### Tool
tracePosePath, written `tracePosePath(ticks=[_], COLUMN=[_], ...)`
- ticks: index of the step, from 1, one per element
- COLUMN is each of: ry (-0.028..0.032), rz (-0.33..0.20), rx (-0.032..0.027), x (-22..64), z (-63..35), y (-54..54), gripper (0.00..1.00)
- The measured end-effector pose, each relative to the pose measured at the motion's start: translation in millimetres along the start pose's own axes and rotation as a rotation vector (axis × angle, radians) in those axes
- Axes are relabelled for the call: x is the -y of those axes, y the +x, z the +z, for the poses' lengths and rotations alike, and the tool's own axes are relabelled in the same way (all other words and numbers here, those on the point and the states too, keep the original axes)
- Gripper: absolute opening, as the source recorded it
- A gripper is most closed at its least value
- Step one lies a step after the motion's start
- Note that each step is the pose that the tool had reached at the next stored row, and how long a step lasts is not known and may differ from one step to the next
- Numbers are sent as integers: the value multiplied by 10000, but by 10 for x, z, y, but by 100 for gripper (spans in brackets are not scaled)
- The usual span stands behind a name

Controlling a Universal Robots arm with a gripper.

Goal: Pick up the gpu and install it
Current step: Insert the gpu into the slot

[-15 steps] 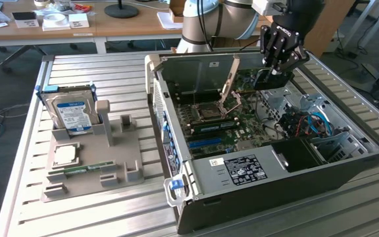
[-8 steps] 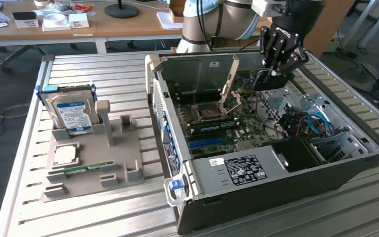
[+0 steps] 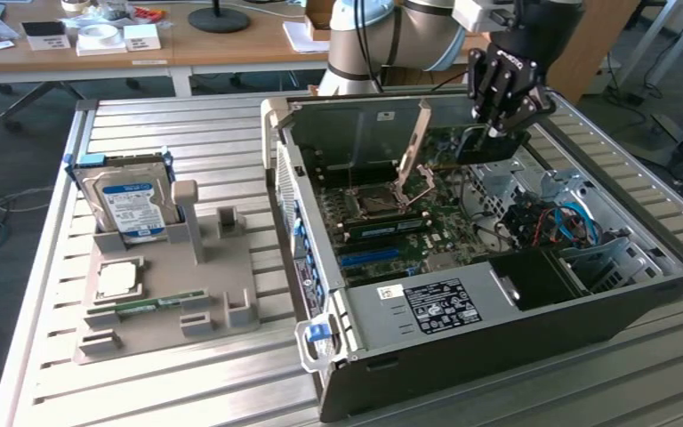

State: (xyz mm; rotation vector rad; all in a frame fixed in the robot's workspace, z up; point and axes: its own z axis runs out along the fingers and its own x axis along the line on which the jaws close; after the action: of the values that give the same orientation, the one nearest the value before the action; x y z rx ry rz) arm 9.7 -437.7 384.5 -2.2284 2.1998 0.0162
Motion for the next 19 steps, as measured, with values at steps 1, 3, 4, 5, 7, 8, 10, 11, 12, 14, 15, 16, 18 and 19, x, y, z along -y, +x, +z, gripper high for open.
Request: tracePosePath(ticks=[1,3,4,5,7,8,10,11,12,14,15,16,18,19], ry=[0,-1,0,-1,0,1,-1,-1,-1,-1,-1,-1,1,1], rz=[0,0,0,0,0,0,0,0,1,0,0,0,0,0], rx=[-1,-3,-2,-2,-1,3,0,-1,-2,-2,-2,-1,3,2], x=[0,0,0,0,0,0,0,0,0,0,0,0,0,-1], z=[4,4,4,4,7,12,23,25,25,25,25,25,33,38], y=[0,0,0,0,0,0,0,0,0,0,0,0,0,0], gripper=[27,27,27,27,27,27,27,27,27,27,27,27,27,27])
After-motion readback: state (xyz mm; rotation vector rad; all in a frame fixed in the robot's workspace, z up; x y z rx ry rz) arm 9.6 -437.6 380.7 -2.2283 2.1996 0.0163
